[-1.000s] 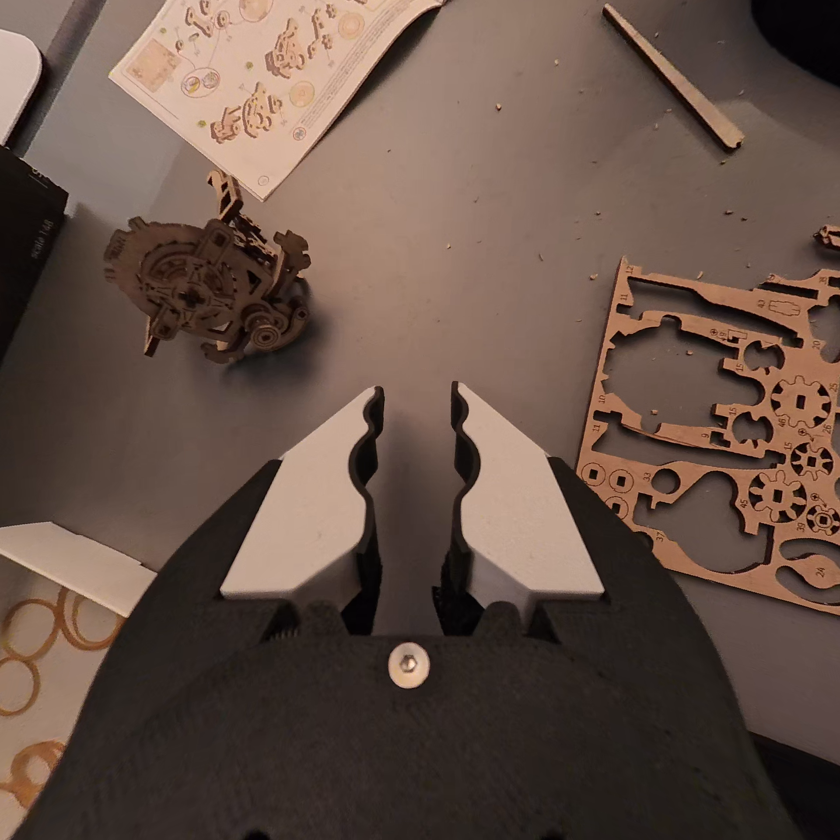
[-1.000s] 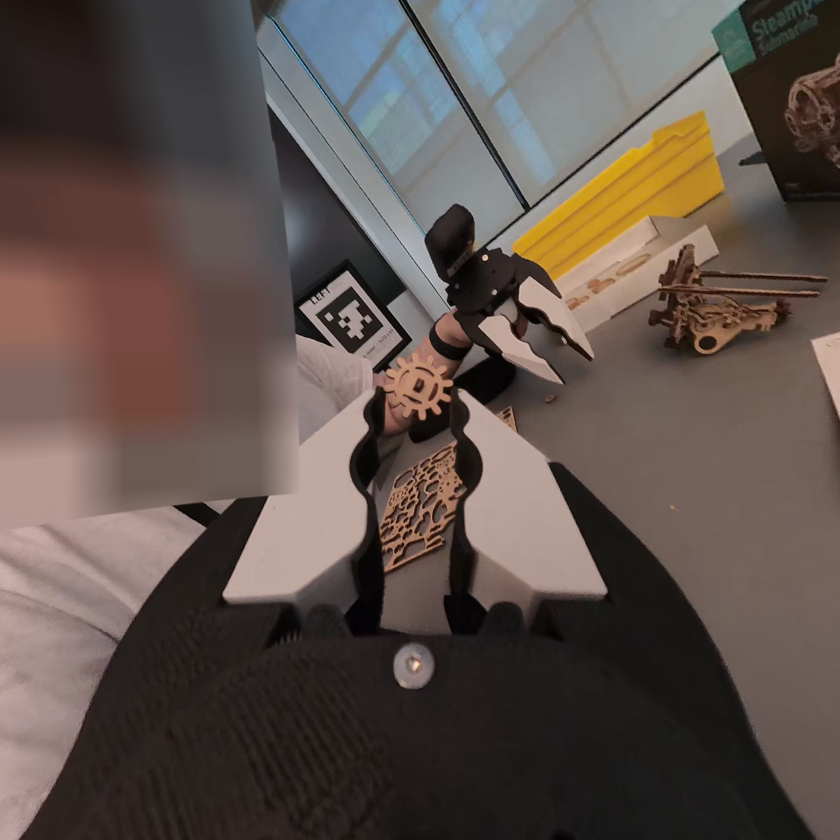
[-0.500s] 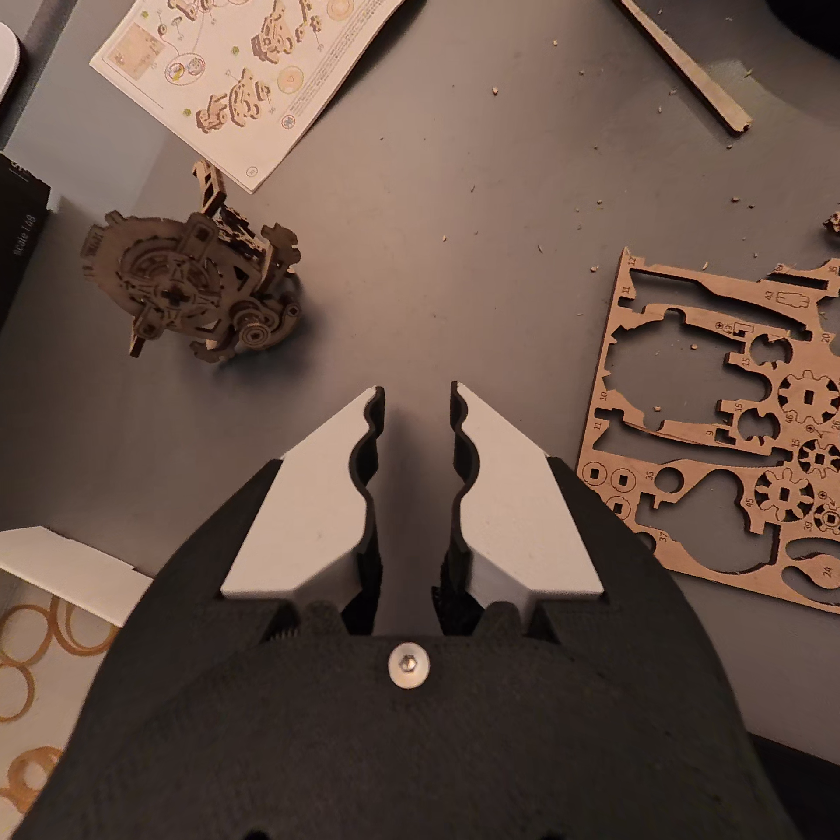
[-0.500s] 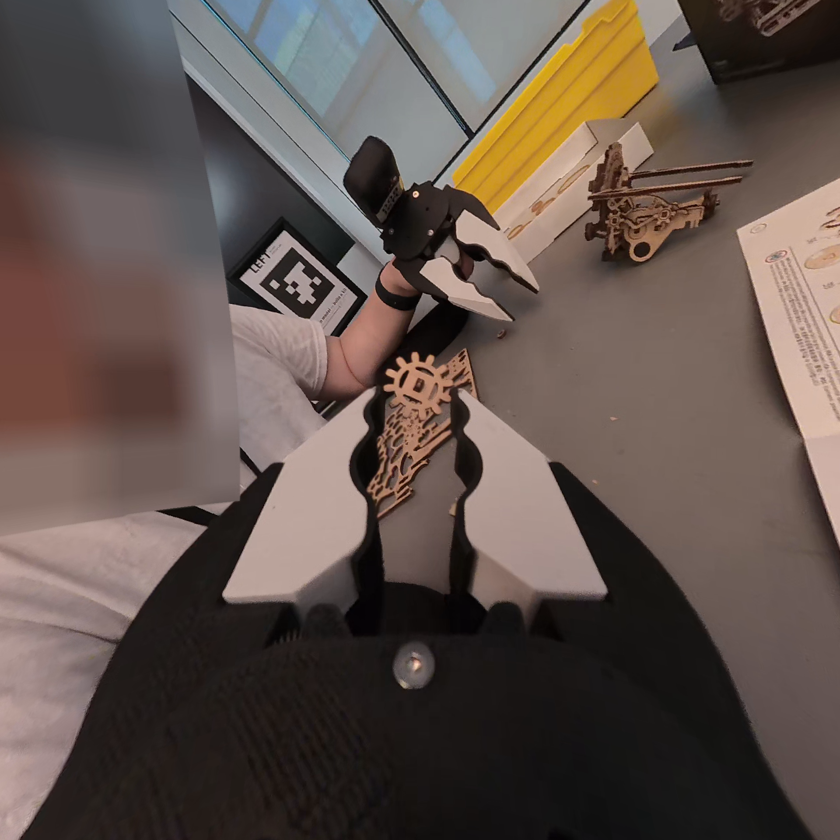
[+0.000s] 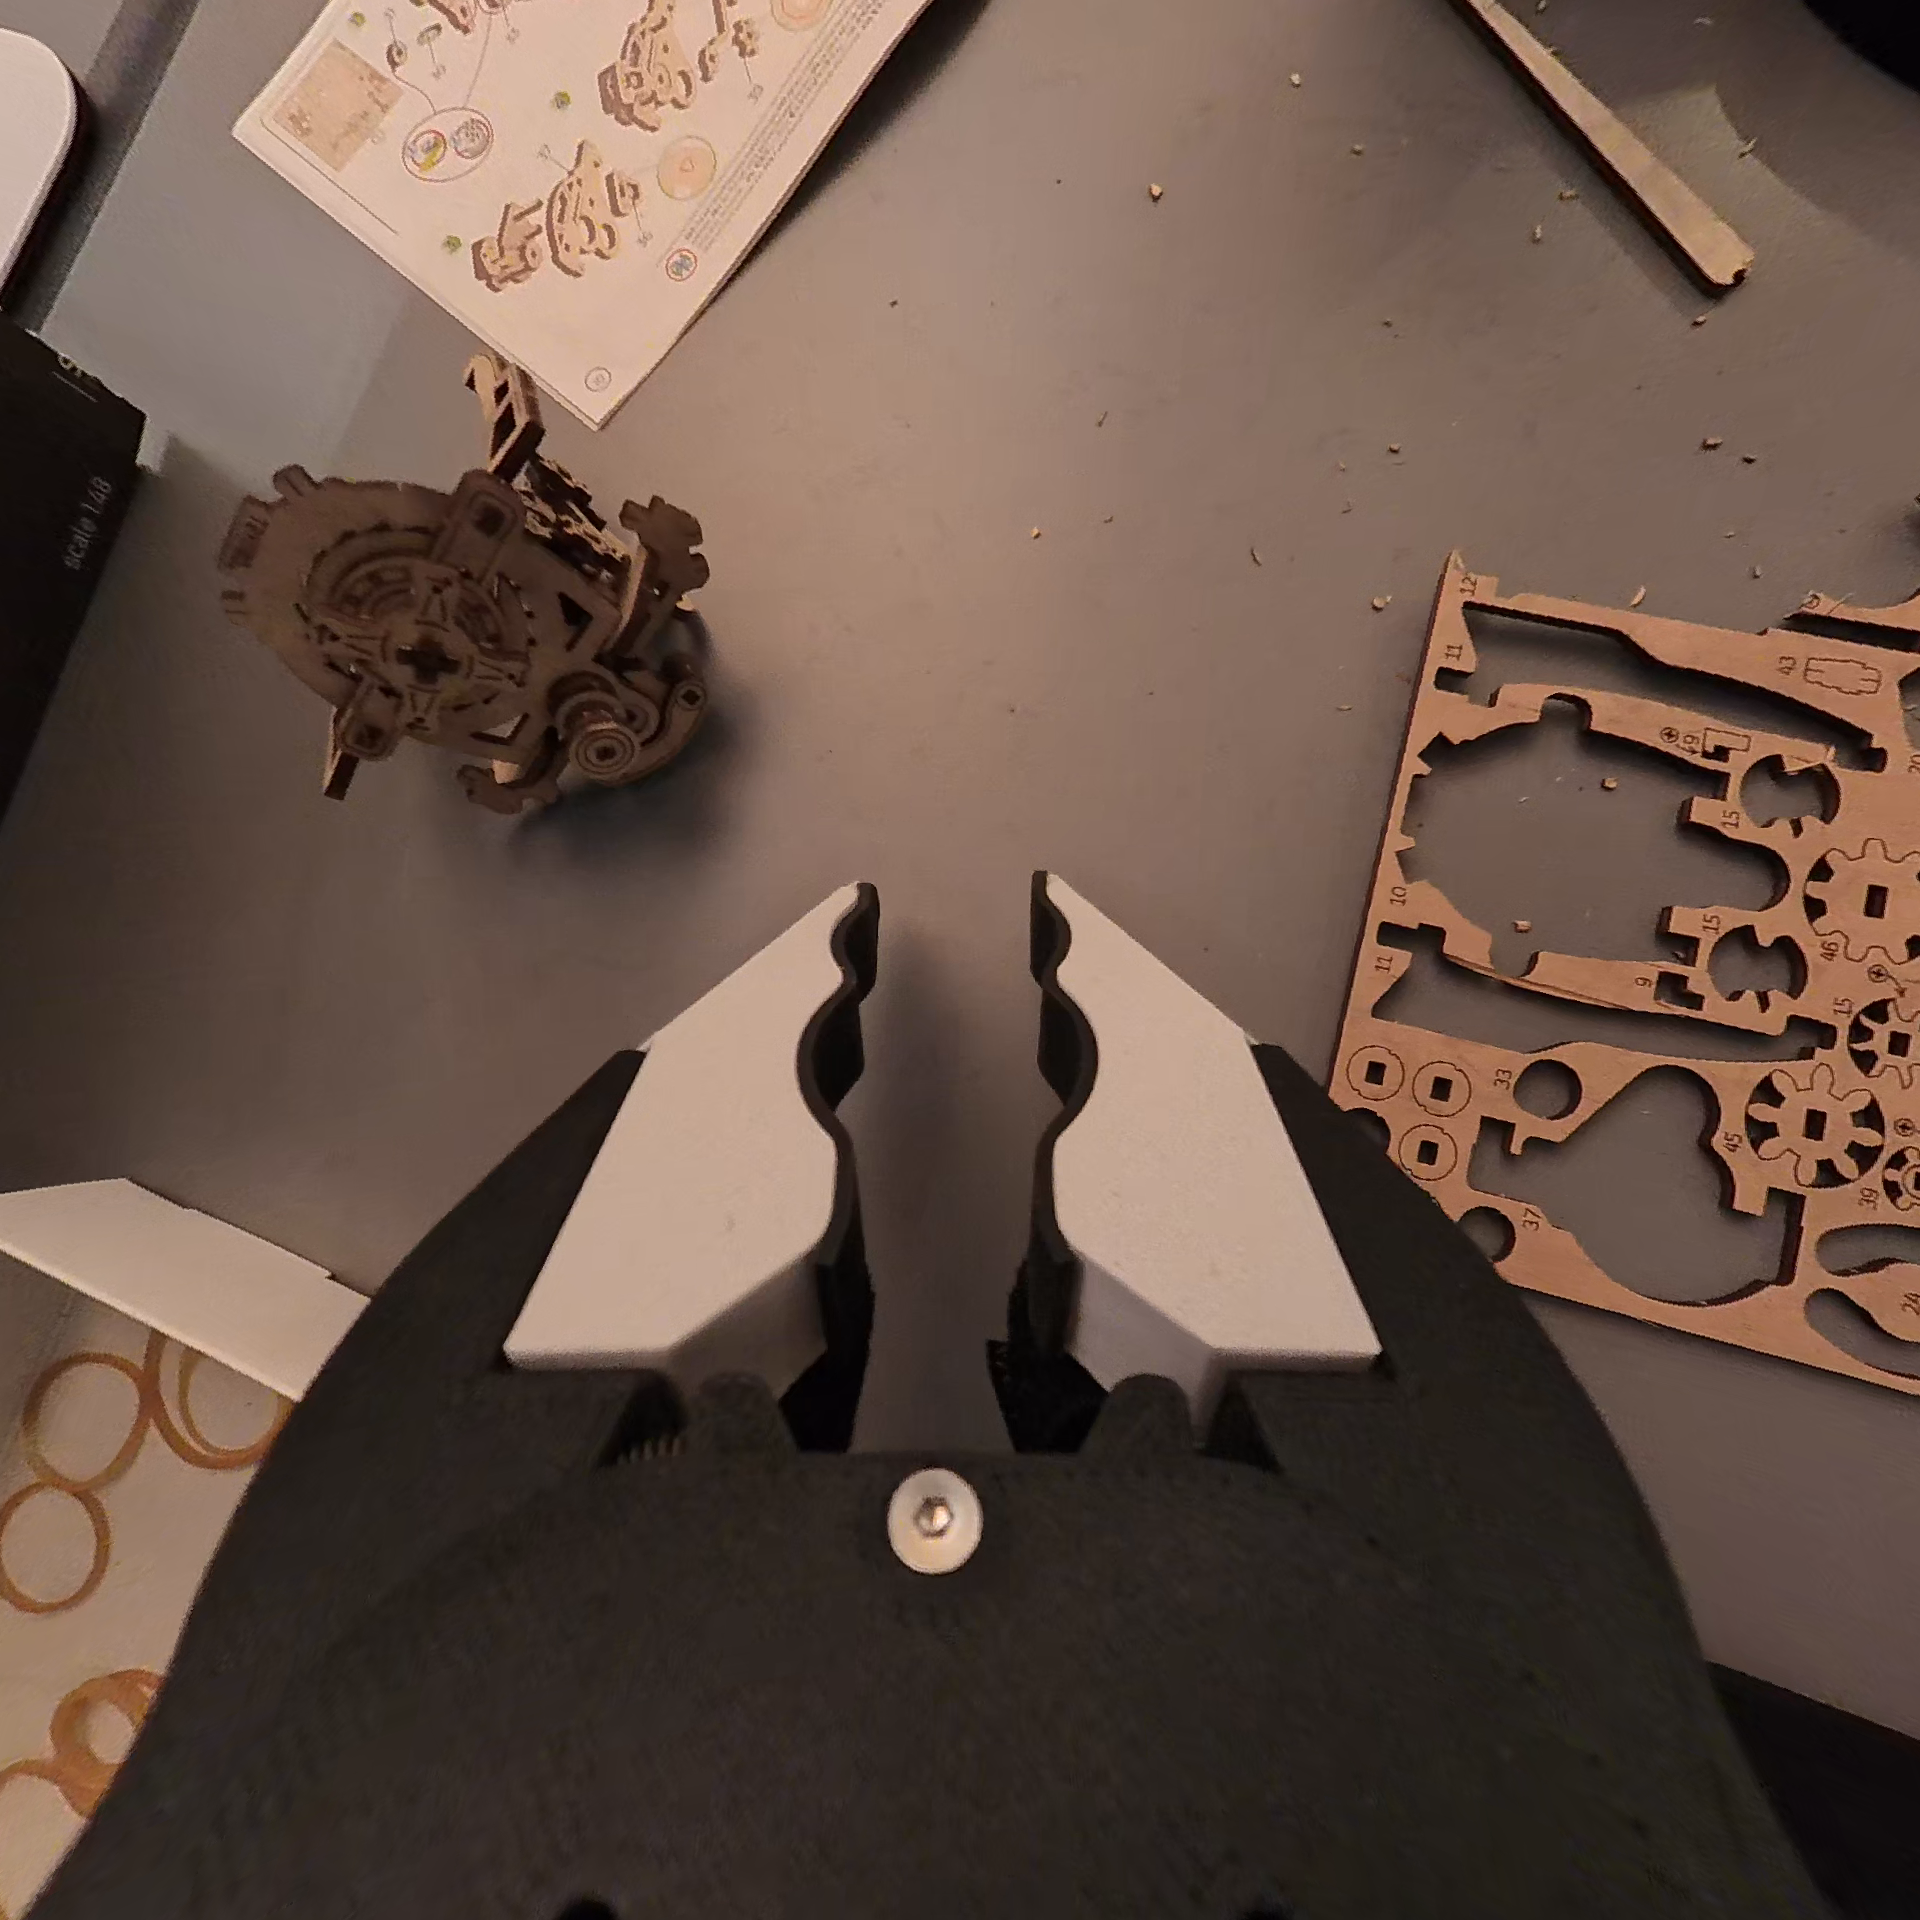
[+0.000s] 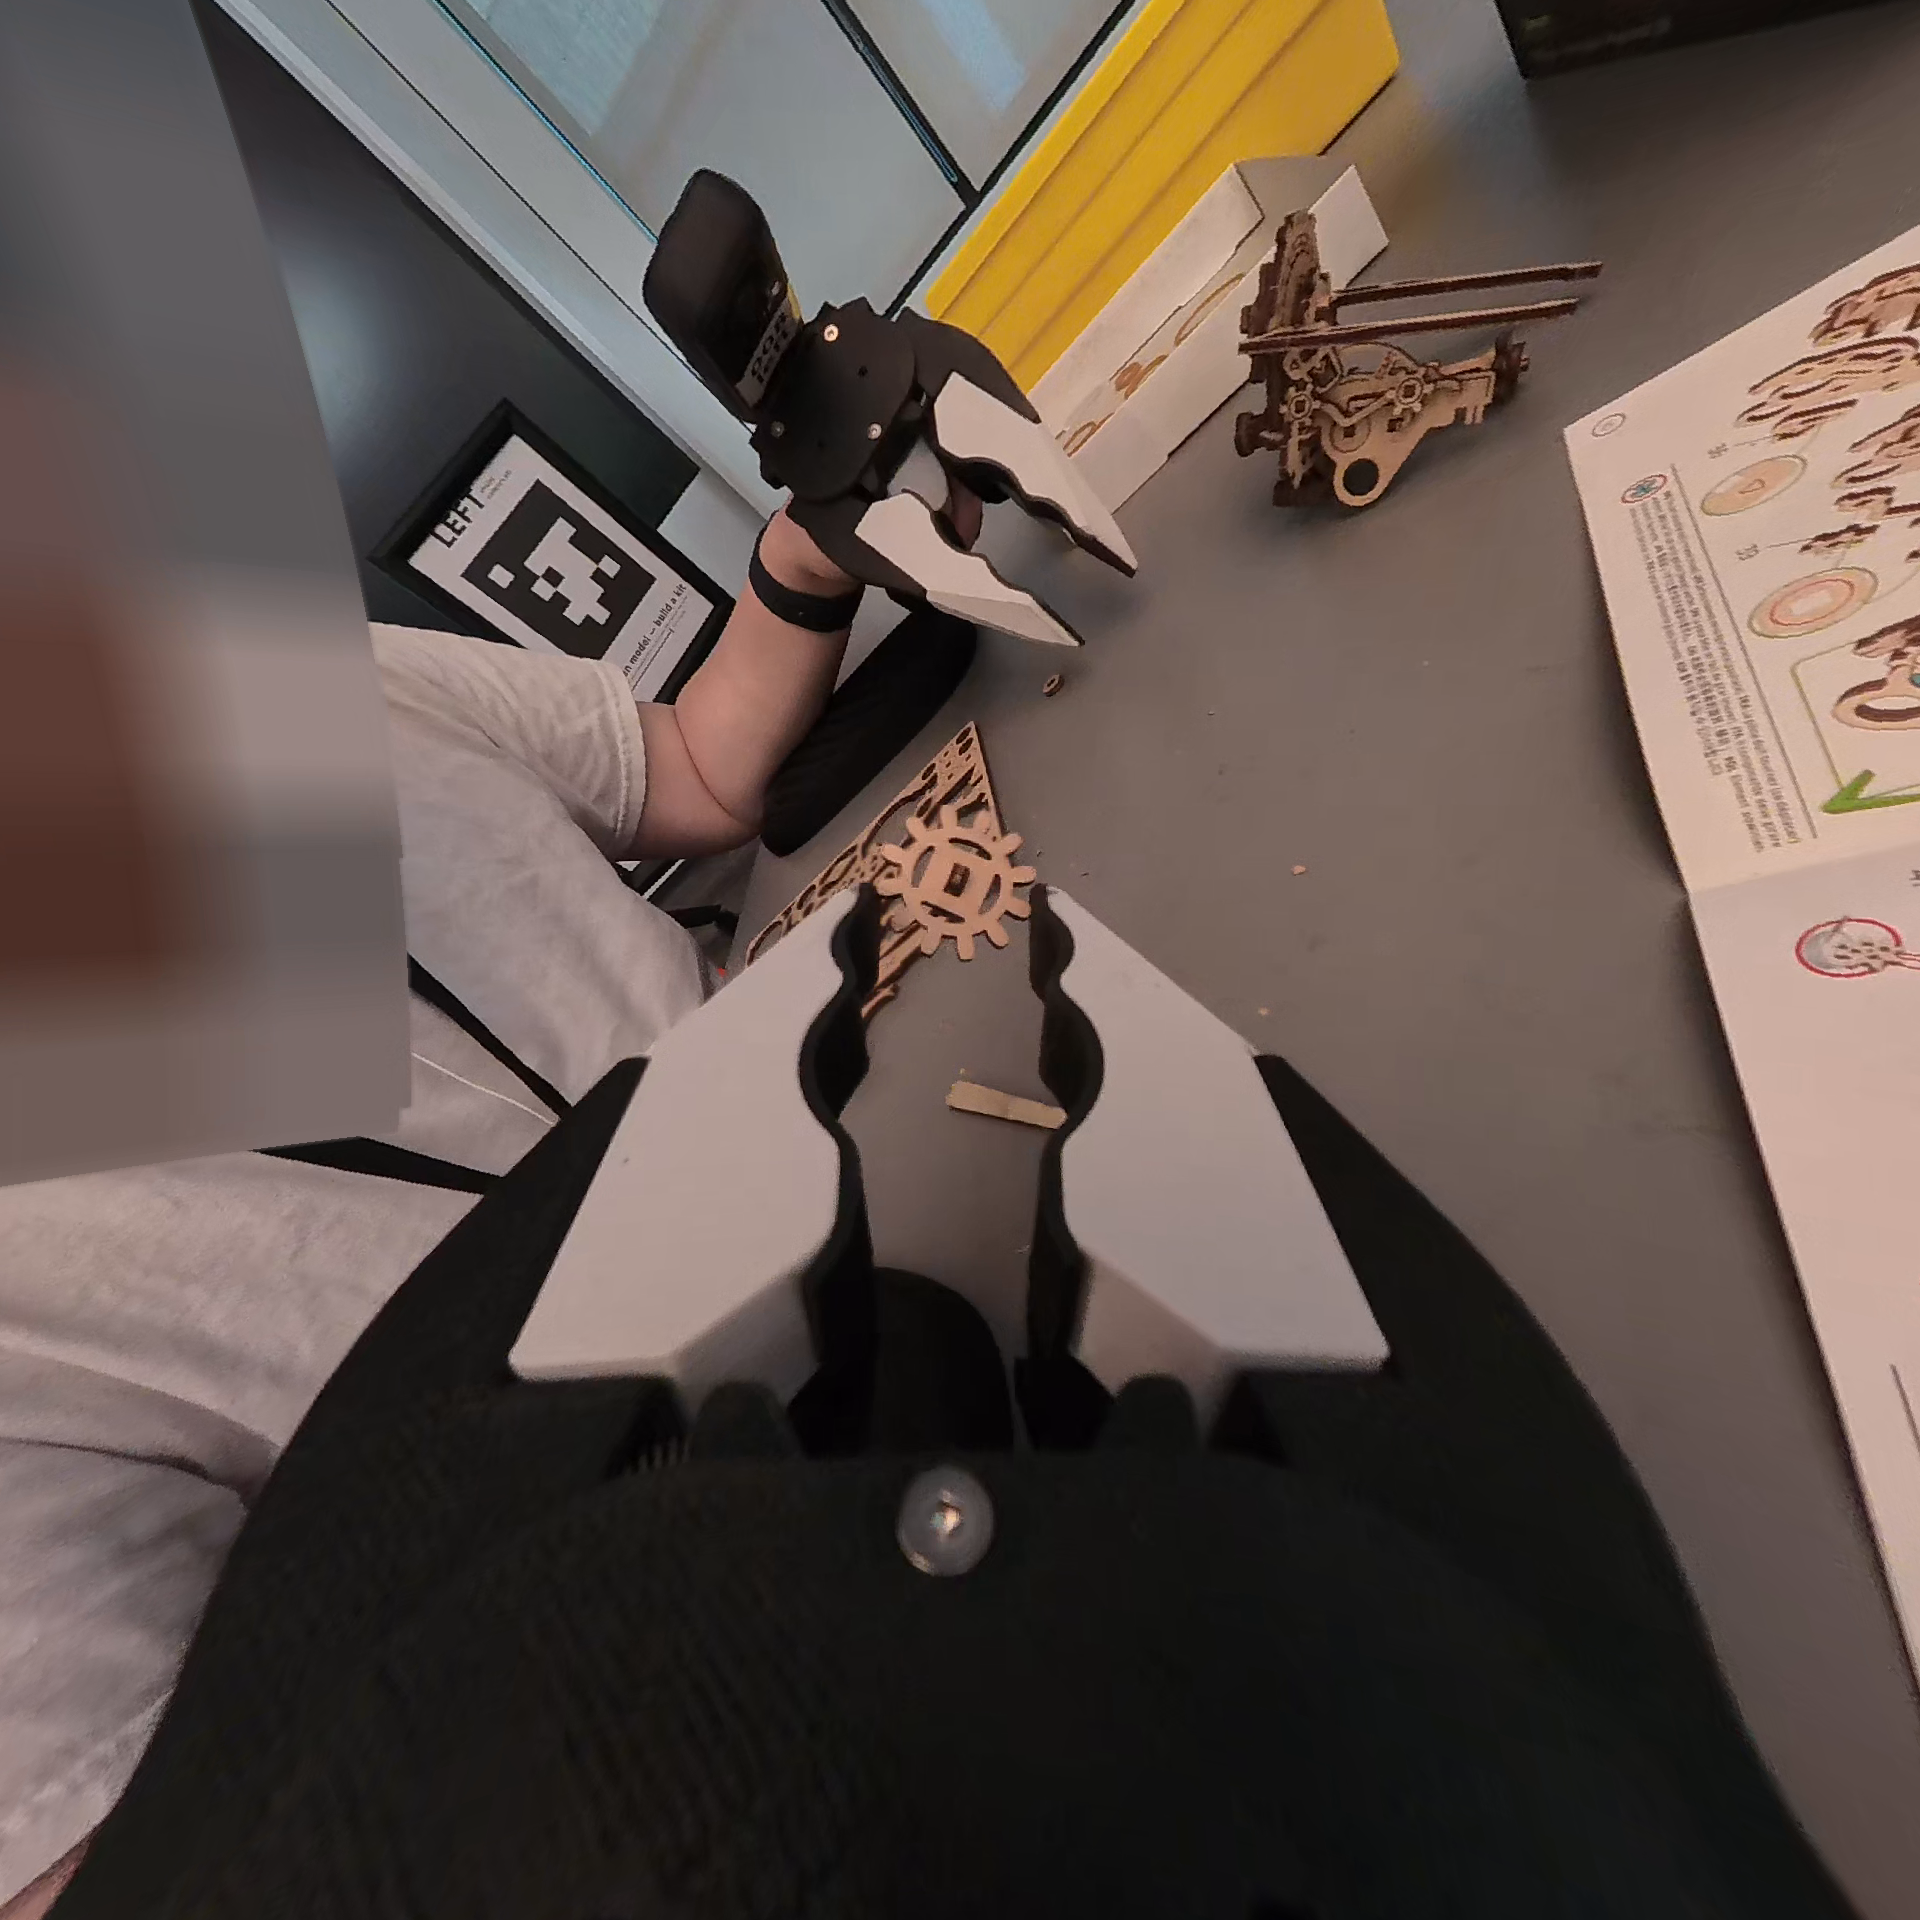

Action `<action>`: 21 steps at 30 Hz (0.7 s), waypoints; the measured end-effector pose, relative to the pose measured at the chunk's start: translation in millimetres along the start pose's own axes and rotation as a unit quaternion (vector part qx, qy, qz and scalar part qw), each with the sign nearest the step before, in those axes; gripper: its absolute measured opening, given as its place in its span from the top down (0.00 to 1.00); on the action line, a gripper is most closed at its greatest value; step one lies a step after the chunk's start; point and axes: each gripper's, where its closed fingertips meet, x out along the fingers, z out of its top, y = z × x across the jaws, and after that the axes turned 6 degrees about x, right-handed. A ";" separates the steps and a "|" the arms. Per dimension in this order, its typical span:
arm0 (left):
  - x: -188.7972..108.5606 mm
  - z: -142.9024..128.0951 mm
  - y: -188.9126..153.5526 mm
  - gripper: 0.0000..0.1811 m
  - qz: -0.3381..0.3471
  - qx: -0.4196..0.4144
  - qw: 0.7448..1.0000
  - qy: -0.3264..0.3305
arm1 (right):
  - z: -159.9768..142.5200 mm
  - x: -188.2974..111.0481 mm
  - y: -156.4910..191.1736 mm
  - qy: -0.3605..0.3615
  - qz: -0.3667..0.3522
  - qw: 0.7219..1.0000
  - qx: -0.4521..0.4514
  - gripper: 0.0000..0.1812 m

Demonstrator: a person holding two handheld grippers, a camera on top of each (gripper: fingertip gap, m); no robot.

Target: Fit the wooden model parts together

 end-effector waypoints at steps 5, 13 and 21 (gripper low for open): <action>1.0 -0.3 -0.5 0.85 -0.002 -0.001 1.000 0.001 | -0.8 -0.6 -0.6 0.003 -0.001 1.000 0.002 0.85; 2.2 -0.8 -1.0 0.85 -0.004 -0.002 1.000 0.003 | 1.0 -2.7 -0.3 -0.002 0.001 1.000 0.007 0.85; 2.3 -2.3 -0.1 0.85 -0.001 0.000 1.000 0.007 | 1.6 -3.3 2.0 -0.001 -0.002 1.000 -0.005 0.85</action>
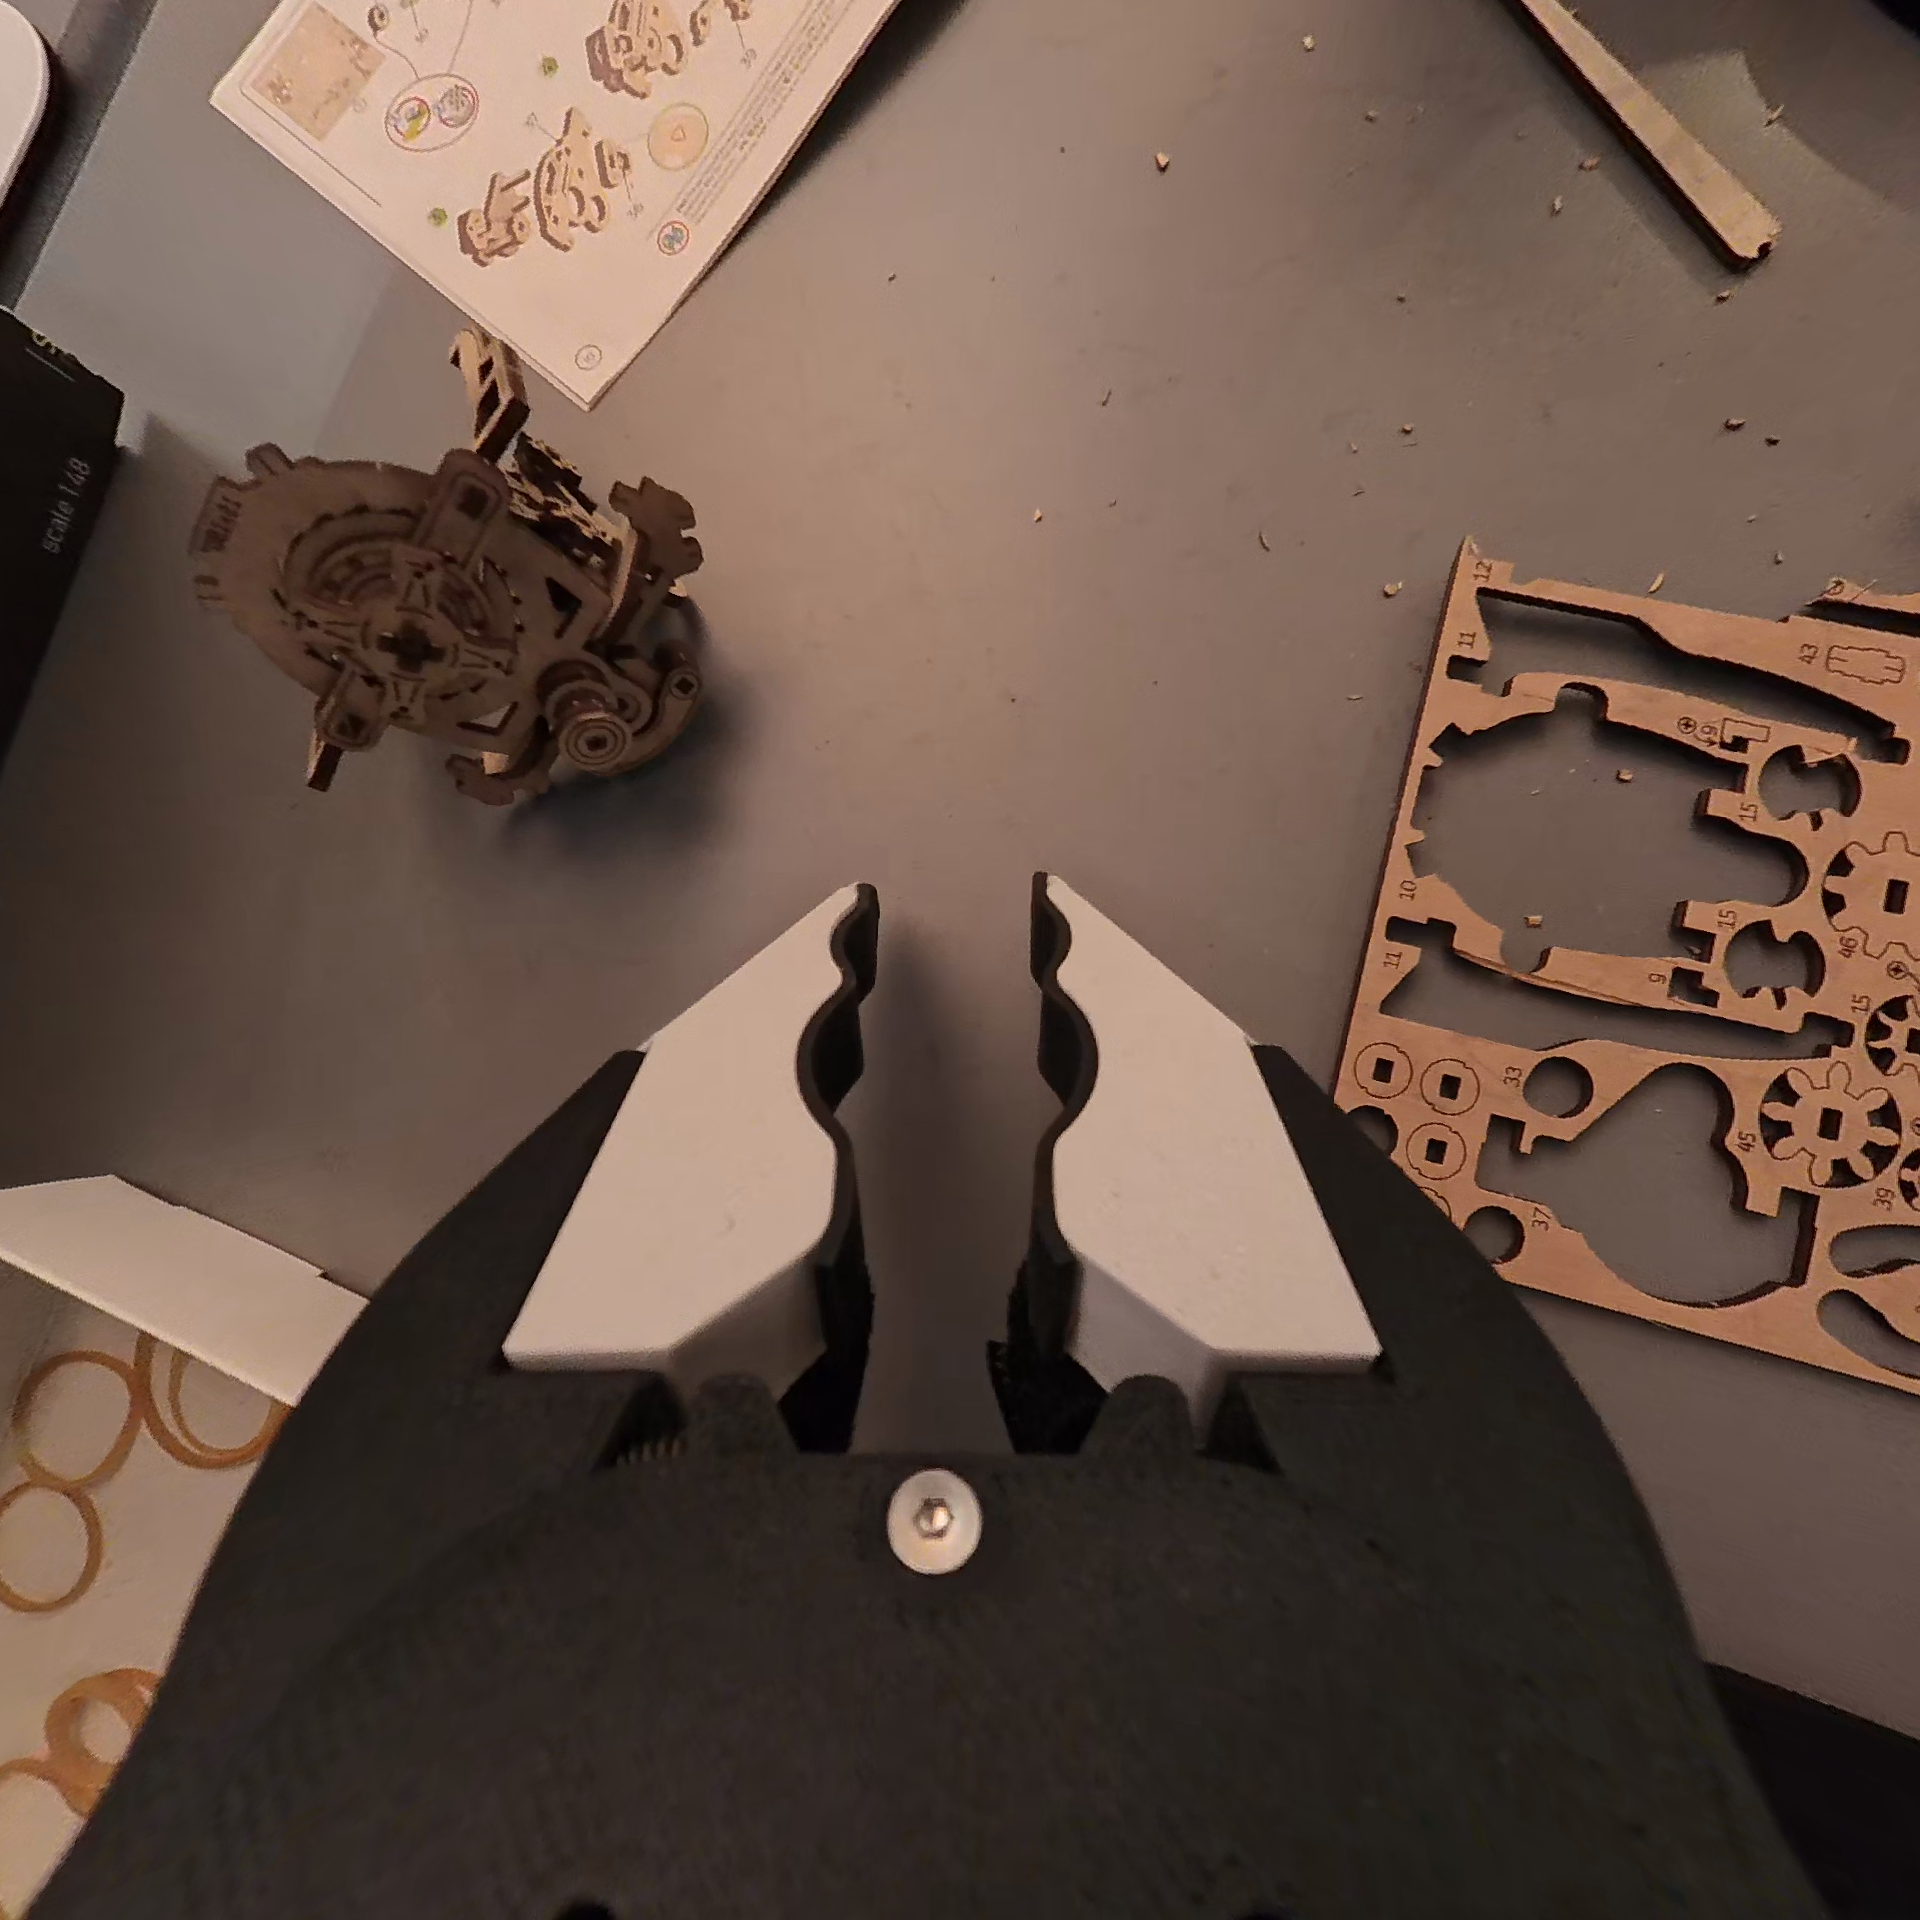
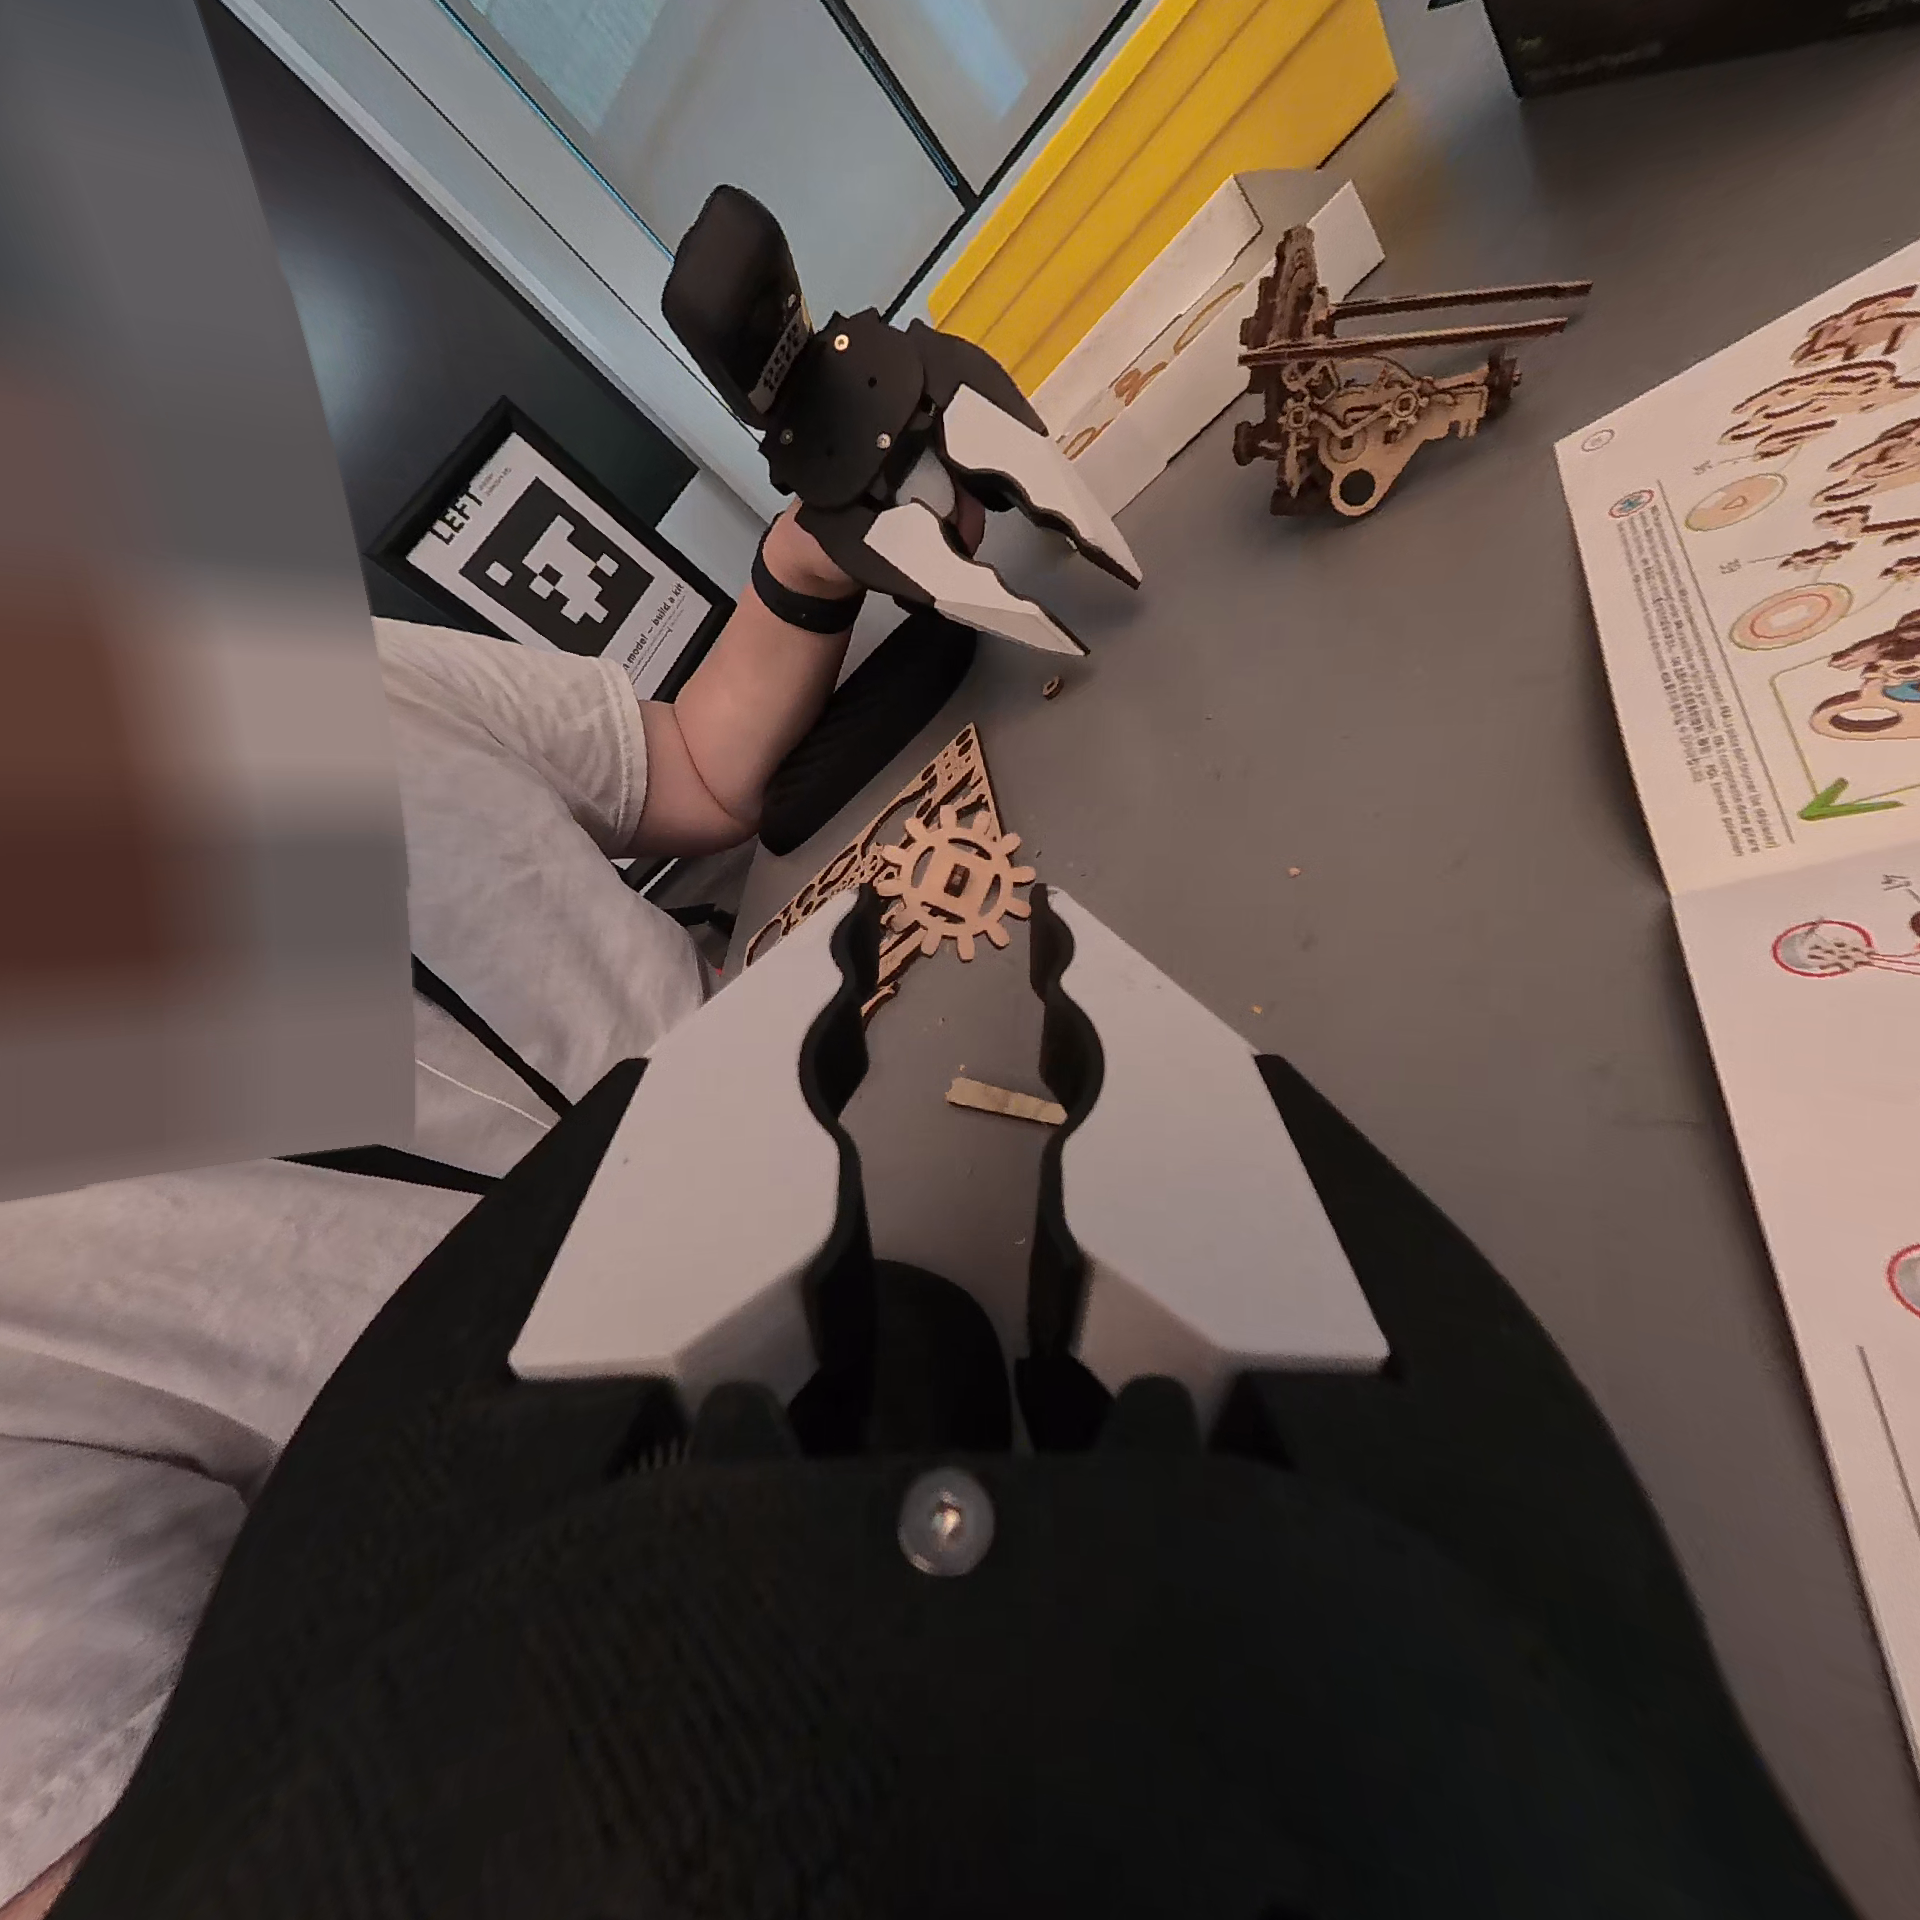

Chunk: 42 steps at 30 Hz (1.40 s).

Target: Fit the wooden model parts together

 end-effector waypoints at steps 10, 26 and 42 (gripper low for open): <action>-3.1 -3.1 1.3 0.82 -0.003 -0.015 1.000 0.006 | -1.5 14.9 -23.1 0.034 -0.149 0.976 -0.153 0.85; -17.1 -21.8 -22.6 0.79 -0.058 0.053 0.996 0.050 | -41.0 55.7 -54.6 0.203 -0.308 0.889 -0.272 0.85; -7.1 -18.2 -36.1 0.96 -0.079 0.103 0.991 0.037 | -25.7 34.4 -41.4 0.162 -0.283 0.897 -0.297 0.77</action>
